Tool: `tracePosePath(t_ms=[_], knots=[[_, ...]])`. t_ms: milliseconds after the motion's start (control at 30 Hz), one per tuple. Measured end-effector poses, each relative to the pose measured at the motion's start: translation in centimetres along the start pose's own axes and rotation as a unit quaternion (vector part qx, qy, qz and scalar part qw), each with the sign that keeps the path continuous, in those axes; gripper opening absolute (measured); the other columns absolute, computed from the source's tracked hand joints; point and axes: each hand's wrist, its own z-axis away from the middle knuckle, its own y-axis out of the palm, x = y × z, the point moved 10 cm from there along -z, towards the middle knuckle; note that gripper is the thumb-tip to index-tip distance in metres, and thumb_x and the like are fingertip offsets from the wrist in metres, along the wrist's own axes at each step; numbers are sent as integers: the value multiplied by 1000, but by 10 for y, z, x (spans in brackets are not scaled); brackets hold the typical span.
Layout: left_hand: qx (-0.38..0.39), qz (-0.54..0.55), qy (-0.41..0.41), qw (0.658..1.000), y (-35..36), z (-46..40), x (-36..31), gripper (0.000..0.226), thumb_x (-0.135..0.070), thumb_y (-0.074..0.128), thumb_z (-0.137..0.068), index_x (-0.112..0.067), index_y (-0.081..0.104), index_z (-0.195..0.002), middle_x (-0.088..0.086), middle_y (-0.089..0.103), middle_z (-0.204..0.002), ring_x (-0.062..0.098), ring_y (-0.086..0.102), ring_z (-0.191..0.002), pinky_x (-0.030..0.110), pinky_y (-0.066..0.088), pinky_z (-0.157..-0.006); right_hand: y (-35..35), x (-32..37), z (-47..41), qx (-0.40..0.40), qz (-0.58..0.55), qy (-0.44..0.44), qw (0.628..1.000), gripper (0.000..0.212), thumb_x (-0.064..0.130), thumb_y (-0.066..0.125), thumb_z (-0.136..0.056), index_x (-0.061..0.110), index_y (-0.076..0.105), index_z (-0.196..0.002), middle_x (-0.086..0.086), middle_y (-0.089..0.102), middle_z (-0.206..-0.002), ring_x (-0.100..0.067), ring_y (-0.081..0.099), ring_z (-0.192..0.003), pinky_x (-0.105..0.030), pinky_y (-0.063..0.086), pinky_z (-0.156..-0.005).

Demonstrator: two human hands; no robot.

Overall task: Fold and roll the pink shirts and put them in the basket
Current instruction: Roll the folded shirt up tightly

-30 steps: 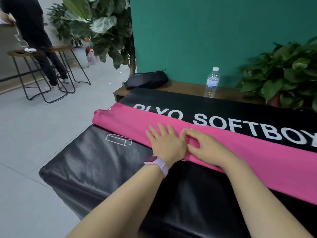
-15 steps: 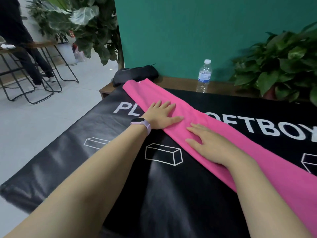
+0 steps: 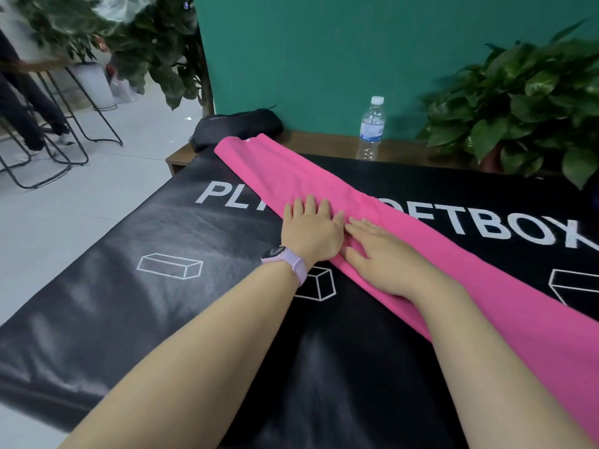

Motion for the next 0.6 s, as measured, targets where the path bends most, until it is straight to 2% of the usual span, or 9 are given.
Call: tracePosePath(t_ms=[133, 267, 333, 400, 467, 533, 600], knots=[[9, -22, 39, 999, 2, -16, 5, 64, -51, 18, -106, -16, 18, -159, 13, 13, -166, 35, 10, -152, 50, 4, -123, -3, 7, 16, -3, 22, -3, 1000, 55, 40, 33, -109, 24, 23, -160, 5, 14, -169, -10, 8, -155, -24, 1, -122], [12, -16, 88, 996, -4, -40, 13, 72, -63, 22, -101, -19, 22, -158, 9, 14, -167, 32, 9, -153, 47, 5, -124, -1, 17, 41, 36, 76, -69, 994, 54, 36, 29, -110, 25, 19, -162, 8, 12, -169, -5, 7, -154, -19, 0, -122], [20, -9, 114, 993, -4, -48, 16, 76, -68, 25, -99, -21, 23, -158, 7, 15, -167, 28, 10, -154, 45, 5, -123, -5, 10, 58, 63, 95, -96, 989, 55, 44, 27, -108, 33, 17, -161, 15, 8, -168, 2, 2, -152, -16, -2, -121], [25, -9, 131, 991, -4, -52, 16, 78, -69, 26, -98, -21, 24, -158, 6, 16, -167, 27, 10, -154, 44, 4, -123, -9, 2, 72, 63, 146, -121, 980, 59, 54, 19, -104, 39, 12, -161, 19, 1, -167, 3, -4, -152, -21, -2, -124], [24, -6, 142, 990, -5, -52, 14, 76, -67, 27, -99, -20, 25, -158, 7, 17, -166, 27, 11, -154, 44, 4, -123, -7, 0, 80, 64, 163, -135, 975, 61, 56, 13, -103, 40, 5, -161, 20, -6, -167, 4, -11, -151, -25, -4, -125], [8, -4, 147, 989, -10, -49, 11, 72, -62, 31, -101, -17, 31, -156, 9, 25, -164, 28, 18, -152, 44, 7, -123, -2, 1, 81, 61, 124, -129, 982, 57, 53, 13, -104, 43, 1, -159, 22, -9, -166, 6, -16, -149, -25, -7, -125], [-30, -36, 155, 987, -20, -42, 7, 62, -55, 35, -103, -12, 46, -146, 13, 44, -151, 31, 35, -142, 45, 18, -120, 2, 1, 77, 46, 104, -120, 986, 56, 53, 13, -105, 44, 0, -159, 23, -9, -166, 7, -16, -149, -27, -7, -125]])
